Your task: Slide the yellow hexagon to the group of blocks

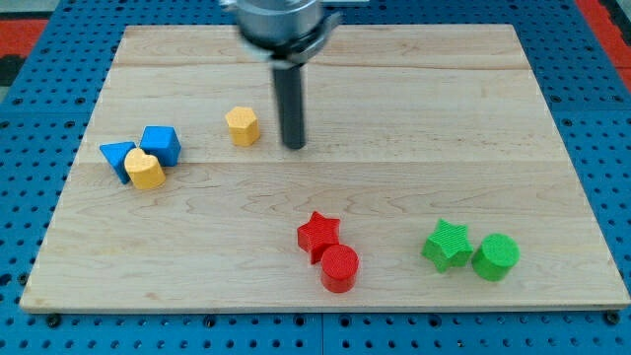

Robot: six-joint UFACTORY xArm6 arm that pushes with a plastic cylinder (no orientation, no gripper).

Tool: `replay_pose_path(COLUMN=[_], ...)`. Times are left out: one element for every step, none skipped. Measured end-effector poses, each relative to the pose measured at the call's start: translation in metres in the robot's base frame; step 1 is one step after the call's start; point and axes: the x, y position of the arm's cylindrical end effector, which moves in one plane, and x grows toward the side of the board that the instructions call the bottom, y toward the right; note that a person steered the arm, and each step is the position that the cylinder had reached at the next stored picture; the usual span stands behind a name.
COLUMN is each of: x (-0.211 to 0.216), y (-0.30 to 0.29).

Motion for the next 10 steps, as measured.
replay_pose_path(x=[-0.033,-0.035,-0.021,-0.016,-0.019,0.029,0.038,0.02,0.058,0.095], y=[-0.01,-0.07,-0.075,-0.101,-0.109,-0.115,-0.115,-0.093,-0.004,-0.03])
